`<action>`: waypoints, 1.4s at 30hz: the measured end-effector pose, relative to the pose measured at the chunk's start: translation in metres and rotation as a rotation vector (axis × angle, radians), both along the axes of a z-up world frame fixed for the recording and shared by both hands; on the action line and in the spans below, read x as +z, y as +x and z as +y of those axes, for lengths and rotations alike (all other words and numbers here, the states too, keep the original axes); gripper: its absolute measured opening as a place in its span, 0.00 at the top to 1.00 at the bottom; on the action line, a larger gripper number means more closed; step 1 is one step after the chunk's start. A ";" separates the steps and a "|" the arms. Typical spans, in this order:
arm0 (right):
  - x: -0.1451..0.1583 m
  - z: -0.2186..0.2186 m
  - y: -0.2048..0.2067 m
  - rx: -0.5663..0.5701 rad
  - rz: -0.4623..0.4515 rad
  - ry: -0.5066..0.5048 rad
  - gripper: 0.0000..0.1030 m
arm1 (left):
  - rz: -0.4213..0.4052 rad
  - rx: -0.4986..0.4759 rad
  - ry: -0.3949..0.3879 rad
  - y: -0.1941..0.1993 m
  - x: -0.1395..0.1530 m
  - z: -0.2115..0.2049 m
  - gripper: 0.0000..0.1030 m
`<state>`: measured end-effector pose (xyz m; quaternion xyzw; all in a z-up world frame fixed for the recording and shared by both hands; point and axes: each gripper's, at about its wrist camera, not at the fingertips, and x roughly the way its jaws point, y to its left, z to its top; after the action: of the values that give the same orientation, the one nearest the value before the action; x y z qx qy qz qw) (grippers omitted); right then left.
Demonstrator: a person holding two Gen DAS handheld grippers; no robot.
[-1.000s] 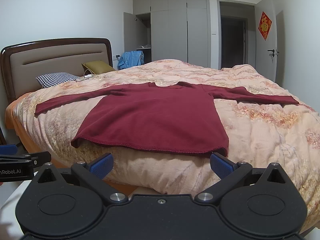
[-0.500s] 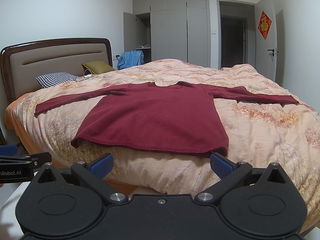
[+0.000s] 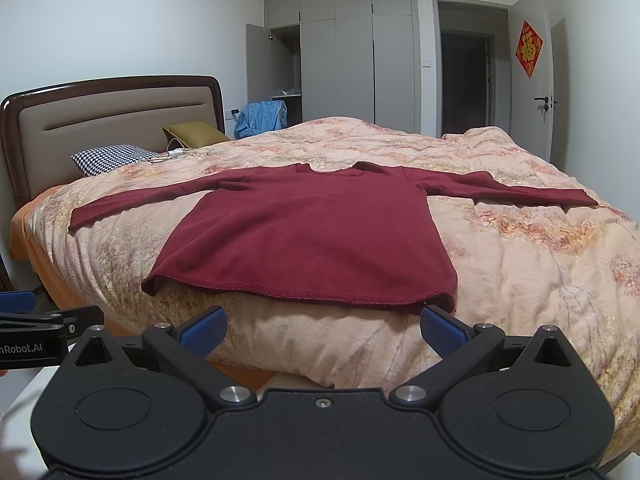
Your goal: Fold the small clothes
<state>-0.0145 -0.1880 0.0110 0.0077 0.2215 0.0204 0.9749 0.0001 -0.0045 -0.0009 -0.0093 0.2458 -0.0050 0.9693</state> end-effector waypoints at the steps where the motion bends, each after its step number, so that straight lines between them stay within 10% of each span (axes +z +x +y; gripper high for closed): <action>1: 0.000 0.000 0.000 0.000 0.001 0.001 0.00 | 0.000 -0.001 0.000 0.000 0.000 0.000 0.00; 42: 0.001 -0.003 0.001 -0.002 0.008 0.009 0.00 | 0.004 -0.005 0.004 0.001 -0.002 -0.003 0.00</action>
<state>-0.0134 -0.1908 0.0124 0.0125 0.2254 0.0205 0.9740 0.0016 -0.0076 -0.0029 -0.0070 0.2479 -0.0067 0.9687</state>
